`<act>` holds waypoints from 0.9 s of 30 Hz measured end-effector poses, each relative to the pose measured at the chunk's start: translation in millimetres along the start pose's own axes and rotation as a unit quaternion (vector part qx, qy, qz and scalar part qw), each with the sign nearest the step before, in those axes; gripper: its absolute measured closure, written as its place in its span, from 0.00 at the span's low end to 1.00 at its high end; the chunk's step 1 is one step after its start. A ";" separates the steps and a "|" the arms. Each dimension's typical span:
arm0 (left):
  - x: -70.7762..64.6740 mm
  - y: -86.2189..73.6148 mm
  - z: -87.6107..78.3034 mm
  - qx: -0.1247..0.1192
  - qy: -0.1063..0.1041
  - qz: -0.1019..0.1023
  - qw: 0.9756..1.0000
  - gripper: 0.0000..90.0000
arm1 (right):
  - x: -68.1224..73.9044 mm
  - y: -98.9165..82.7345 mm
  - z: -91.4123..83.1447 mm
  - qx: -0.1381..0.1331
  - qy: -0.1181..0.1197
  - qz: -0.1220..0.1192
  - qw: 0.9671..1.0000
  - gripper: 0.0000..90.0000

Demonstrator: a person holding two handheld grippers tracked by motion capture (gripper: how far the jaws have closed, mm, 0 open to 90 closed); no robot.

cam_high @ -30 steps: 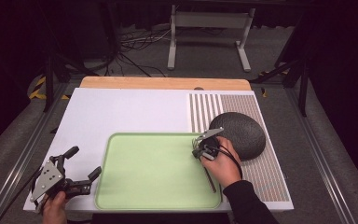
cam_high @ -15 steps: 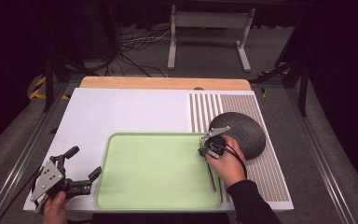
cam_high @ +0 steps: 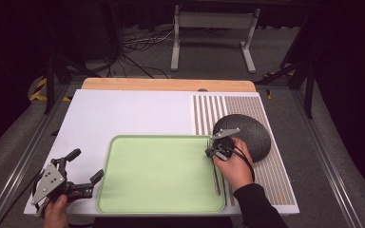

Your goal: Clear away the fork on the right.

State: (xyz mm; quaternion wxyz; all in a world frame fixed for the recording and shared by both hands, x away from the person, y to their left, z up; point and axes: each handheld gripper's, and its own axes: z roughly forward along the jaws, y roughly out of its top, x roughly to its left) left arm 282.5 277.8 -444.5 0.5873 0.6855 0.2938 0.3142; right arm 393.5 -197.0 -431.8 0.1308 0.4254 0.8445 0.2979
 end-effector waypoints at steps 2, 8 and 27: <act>0.0 0.1 0.0 -0.001 0.000 0.000 1.000 0.01 | 0.3 1.5 -3.5 -0.009 0.002 0.002 1.000 0.86; 0.2 -0.1 -0.3 0.000 0.001 0.000 1.000 0.01 | -2.1 7.2 -15.9 -0.103 0.026 -0.020 0.994 0.25; -0.5 -0.4 0.1 -0.001 0.001 -0.001 1.000 0.01 | -13.5 -1.1 -73.5 -0.197 0.027 -0.095 0.976 0.15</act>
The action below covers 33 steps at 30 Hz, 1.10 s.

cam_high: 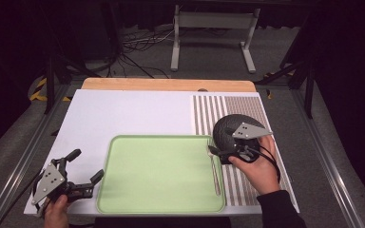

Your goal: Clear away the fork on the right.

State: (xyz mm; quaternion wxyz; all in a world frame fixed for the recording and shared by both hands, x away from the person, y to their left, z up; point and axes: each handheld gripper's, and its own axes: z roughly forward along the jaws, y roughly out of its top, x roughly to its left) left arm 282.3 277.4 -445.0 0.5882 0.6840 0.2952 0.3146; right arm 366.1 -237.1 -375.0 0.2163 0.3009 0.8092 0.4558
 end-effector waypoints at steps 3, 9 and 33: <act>-0.3 0.0 0.1 0.000 0.000 0.000 1.000 0.01 | -1.6 -2.5 -4.8 -0.011 -0.001 0.002 1.000 0.15; -0.4 -0.1 0.0 -0.001 0.000 -0.001 1.000 0.01 | -8.7 -12.0 -22.3 -0.049 -0.006 0.018 0.999 0.14; 0.0 -0.4 -0.4 0.000 0.000 -0.001 1.000 0.01 | -26.4 -65.1 -59.6 -0.092 -0.018 0.011 0.996 0.13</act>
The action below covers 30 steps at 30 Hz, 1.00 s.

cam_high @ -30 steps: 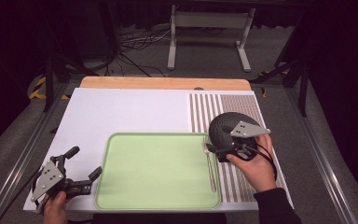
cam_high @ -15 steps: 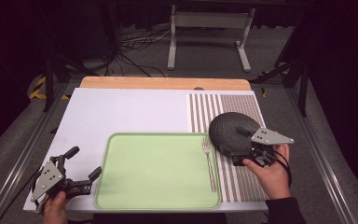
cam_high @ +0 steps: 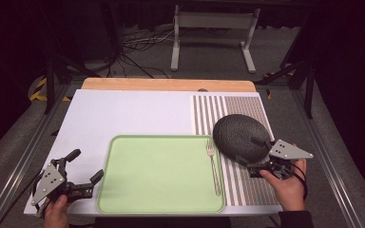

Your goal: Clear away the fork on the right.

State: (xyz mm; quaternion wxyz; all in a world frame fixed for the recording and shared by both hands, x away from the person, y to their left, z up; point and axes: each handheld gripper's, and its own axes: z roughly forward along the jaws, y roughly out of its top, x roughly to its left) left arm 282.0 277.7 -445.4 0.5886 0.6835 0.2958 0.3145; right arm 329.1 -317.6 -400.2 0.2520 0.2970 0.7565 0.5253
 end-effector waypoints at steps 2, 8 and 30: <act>-0.1 0.0 0.1 -0.001 0.000 -0.001 1.000 0.01 | -1.6 -4.9 -2.6 -0.007 -0.002 0.007 1.000 0.13; 0.0 0.0 0.0 0.000 0.000 0.000 1.000 0.01 | -6.4 -16.7 -9.2 -0.024 -0.004 0.025 0.999 0.13; -0.3 0.5 0.1 -0.003 -0.002 0.000 1.000 0.01 | -9.2 -51.5 -17.4 -0.022 0.018 0.057 0.998 0.12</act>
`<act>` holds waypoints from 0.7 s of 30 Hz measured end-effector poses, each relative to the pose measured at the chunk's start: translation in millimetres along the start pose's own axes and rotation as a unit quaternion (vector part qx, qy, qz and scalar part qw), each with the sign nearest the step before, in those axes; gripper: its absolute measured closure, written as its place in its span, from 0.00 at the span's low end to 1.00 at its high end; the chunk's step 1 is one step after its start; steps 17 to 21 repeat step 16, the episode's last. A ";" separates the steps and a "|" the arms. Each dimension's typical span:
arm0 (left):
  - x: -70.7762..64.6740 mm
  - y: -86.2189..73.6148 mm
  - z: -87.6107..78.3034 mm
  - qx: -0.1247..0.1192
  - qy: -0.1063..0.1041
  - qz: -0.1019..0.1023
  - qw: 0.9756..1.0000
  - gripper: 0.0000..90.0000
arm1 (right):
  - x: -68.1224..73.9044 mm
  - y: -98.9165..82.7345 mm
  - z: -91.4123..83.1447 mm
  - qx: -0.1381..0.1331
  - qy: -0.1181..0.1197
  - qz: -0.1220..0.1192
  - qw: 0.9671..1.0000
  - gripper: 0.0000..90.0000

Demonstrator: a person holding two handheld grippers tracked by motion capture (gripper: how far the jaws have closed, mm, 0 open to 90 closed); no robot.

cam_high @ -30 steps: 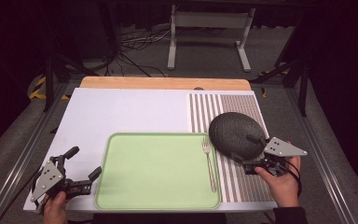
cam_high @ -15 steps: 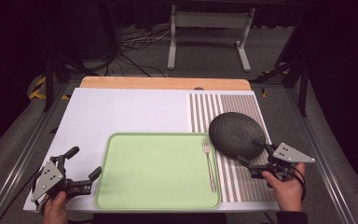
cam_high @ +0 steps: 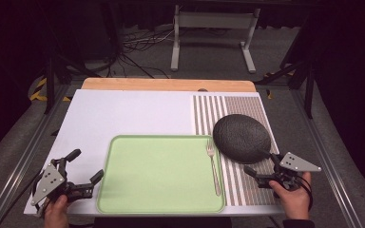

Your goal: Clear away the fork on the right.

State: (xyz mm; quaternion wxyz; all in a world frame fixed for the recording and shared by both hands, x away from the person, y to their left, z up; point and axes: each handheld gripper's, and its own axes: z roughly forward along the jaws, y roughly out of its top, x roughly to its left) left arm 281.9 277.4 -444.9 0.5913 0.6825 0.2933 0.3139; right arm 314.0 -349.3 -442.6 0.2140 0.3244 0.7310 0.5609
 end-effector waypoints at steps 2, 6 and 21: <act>0.0 0.0 0.0 0.000 0.000 0.000 1.000 0.01 | 0.6 -0.5 1.1 0.003 0.005 -0.002 1.000 0.11; -0.1 0.1 0.0 0.000 0.000 0.000 1.000 0.01 | 1.7 -2.6 5.0 0.016 0.013 -0.004 1.000 0.09; 0.2 -0.3 0.1 -0.001 0.002 -0.002 1.000 0.01 | 0.4 -3.5 4.4 0.013 0.000 0.001 1.000 0.06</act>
